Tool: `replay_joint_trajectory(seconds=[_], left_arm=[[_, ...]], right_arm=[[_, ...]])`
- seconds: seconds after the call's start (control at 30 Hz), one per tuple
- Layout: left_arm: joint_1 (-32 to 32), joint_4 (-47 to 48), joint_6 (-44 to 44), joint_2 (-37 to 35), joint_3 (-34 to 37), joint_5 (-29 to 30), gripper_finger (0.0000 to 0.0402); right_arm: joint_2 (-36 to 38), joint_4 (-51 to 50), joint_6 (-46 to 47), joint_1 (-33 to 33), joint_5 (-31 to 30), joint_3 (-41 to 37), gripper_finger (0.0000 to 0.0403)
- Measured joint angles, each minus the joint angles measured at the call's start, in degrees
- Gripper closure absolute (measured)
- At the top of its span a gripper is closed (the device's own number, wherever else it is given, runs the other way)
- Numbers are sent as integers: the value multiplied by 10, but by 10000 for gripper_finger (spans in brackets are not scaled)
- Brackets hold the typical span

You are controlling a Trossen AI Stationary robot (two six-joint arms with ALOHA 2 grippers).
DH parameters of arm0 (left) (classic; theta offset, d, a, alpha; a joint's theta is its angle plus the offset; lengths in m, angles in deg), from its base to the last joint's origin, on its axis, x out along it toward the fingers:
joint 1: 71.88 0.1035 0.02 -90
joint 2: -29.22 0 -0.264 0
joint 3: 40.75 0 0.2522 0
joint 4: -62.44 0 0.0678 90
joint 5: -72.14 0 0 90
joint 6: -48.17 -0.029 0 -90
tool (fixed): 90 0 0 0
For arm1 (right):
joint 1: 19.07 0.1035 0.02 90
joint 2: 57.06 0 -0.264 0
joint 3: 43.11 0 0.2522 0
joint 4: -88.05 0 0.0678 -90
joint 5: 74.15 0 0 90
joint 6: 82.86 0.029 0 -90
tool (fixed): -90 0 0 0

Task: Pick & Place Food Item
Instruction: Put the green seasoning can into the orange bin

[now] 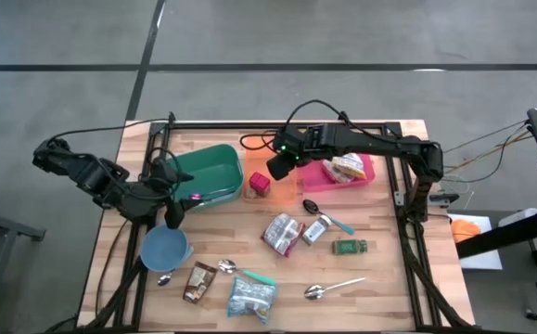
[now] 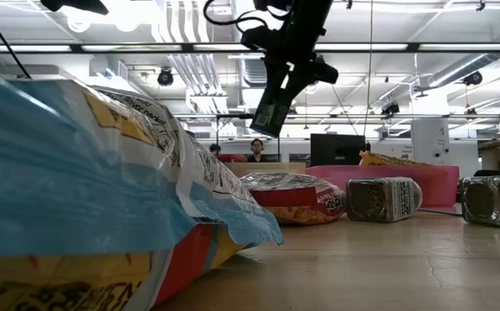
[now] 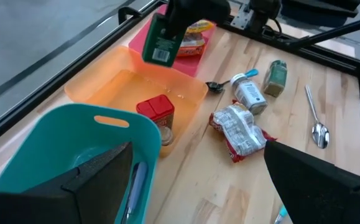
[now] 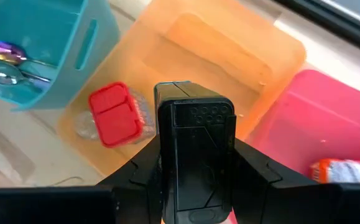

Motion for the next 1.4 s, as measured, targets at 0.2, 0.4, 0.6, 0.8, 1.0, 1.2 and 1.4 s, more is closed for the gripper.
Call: replay_joint_trajectory(seconds=[0.2,0.4,0.6,0.8,1.0,1.2,1.4], left_arm=[[0,-2,0,0,0,0,38],[0,-1,-2,-1,0,0,38],[0,-1,-2,-1,0,0,38],[0,0,-2,-1,1,-2,38],[0,0,-2,-1,1,-2,38],[0,0,-1,-1,1,-2,38],[0,0,0,-1,3,-2,38]], right_arm=[[-24,-50,0,-2,15,24,281],[-48,-56,2,7,19,32,281],[-86,-62,2,11,20,31,281],[-111,-65,2,21,22,33,281],[-116,-66,12,28,20,31,281],[-132,-61,3,36,24,30,281],[-157,-57,-18,41,36,30,281]])
